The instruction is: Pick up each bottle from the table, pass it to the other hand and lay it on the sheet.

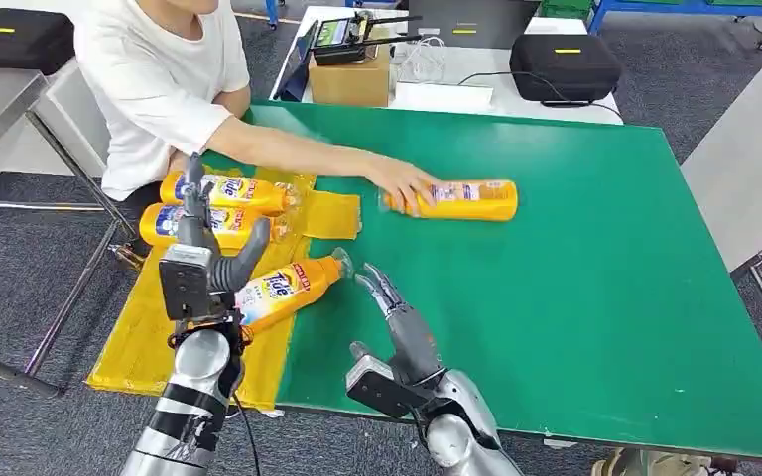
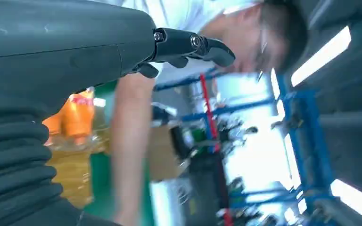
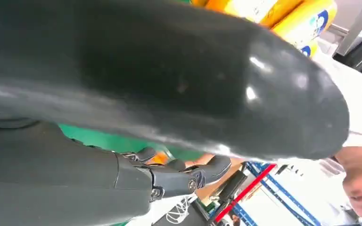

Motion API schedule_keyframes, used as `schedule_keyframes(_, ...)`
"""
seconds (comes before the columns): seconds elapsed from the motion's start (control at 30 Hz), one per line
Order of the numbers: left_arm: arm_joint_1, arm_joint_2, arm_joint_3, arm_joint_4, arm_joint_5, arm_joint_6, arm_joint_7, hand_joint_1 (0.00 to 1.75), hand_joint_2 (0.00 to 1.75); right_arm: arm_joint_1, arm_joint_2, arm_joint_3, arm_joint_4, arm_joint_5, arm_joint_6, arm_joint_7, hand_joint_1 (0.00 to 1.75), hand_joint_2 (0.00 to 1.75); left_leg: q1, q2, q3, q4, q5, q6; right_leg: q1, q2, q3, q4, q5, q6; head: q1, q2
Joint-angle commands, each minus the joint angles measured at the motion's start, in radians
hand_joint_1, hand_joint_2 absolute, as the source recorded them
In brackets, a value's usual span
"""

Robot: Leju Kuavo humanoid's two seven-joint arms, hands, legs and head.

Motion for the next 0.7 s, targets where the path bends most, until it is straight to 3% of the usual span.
schedule_keyframes(0.03,0.035,-0.022,0.011,-0.110,0.077,0.039,-0.016,0.00,1.75,-0.016,-0.069,0.004,-0.013,0.088,-0.129,0.023,0.00,1.75,0.000,-0.001,0.000,0.000,0.000,0.002,0.001,-0.001,0.000,-0.001,0.000,-0.003,0.000,0.000)
schedule_keyframes(0.23,0.107,0.000,-0.026,-0.212,0.042,0.059,-0.041,0.00,1.75,0.012,-0.185,-0.075,-0.114,0.361,-0.205,0.177,0.00,1.75,0.000,-0.003,0.000,-0.001,0.000,0.003,0.001,-0.002,0.002,-0.003,0.000,-0.004,0.000,0.000)
schedule_keyframes(0.33,0.147,0.000,-0.031,-0.265,0.045,0.047,-0.039,0.00,1.75,0.054,-0.221,-0.134,-0.152,0.444,-0.188,0.215,0.00,1.75,-0.001,-0.003,0.000,0.000,0.000,0.003,0.000,-0.003,0.001,-0.002,0.000,-0.003,0.000,0.000)
schedule_keyframes(0.7,0.168,-0.001,-0.021,-0.261,0.038,0.024,-0.015,0.00,1.75,0.177,-0.234,-0.126,-0.182,0.500,-0.089,0.260,0.00,1.75,-0.001,-0.003,0.000,-0.001,0.000,0.002,0.000,-0.002,0.001,-0.002,0.000,-0.003,0.000,0.000)
